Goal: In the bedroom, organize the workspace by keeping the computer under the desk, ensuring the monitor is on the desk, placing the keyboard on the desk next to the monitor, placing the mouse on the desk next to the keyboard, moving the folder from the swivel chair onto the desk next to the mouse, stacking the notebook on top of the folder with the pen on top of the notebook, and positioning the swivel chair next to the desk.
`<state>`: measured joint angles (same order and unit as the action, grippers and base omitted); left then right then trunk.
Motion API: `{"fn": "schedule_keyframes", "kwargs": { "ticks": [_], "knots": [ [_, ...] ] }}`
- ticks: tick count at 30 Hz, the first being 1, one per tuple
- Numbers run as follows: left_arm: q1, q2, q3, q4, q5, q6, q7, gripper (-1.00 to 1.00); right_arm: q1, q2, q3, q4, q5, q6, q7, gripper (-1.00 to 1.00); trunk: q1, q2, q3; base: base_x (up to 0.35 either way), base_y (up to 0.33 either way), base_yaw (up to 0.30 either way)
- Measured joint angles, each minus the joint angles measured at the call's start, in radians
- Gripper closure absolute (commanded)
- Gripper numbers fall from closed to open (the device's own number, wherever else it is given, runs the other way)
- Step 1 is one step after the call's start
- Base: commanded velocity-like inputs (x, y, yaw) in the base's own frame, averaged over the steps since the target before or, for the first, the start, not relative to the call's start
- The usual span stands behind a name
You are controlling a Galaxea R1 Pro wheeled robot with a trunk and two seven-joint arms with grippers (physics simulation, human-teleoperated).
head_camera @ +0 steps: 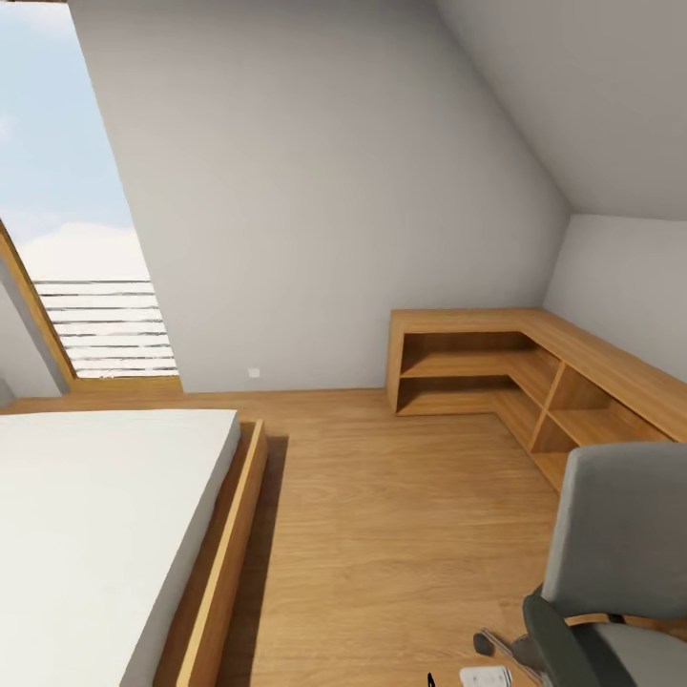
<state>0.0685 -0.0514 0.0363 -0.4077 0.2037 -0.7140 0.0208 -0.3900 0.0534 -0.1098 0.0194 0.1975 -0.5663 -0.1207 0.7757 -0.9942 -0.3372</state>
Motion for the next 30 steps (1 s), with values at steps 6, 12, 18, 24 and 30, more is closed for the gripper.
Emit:
{"fn": "schedule_keyframes", "kwargs": {
  "ticks": [6,12,18,24,30],
  "knots": [
    [0.000,0.000,0.000,0.000,0.000,0.000,0.000,-1.00,0.000,0.002,0.000,0.000,-0.001,-0.001,0.000,-1.00,0.000,0.000,0.000,0.002,0.003,0.024],
    [0.000,0.000,0.000,0.000,0.000,0.000,0.000,-1.00,0.000,0.001,-0.001,0.000,-0.001,-0.001,0.000,-1.00,0.000,0.000,-0.005,0.000,0.001,0.129],
    [0.000,0.000,0.000,0.000,0.000,0.000,0.001,-1.00,0.000,0.000,-0.001,0.000,-0.002,-0.001,0.000,-1.00,0.000,0.000,-0.011,0.000,0.000,0.137],
    [0.000,0.000,0.000,0.000,0.000,0.000,0.000,-1.00,0.000,0.000,0.000,0.000,-0.002,-0.001,0.000,-1.00,0.000,0.000,-0.013,0.002,0.000,0.043],
    [0.000,0.000,0.000,0.000,0.000,0.002,0.000,-1.00,0.000,-0.001,0.000,0.000,-0.001,0.000,0.000,-1.00,0.000,0.000,-0.014,0.127,0.000,0.011]
  ]
}}
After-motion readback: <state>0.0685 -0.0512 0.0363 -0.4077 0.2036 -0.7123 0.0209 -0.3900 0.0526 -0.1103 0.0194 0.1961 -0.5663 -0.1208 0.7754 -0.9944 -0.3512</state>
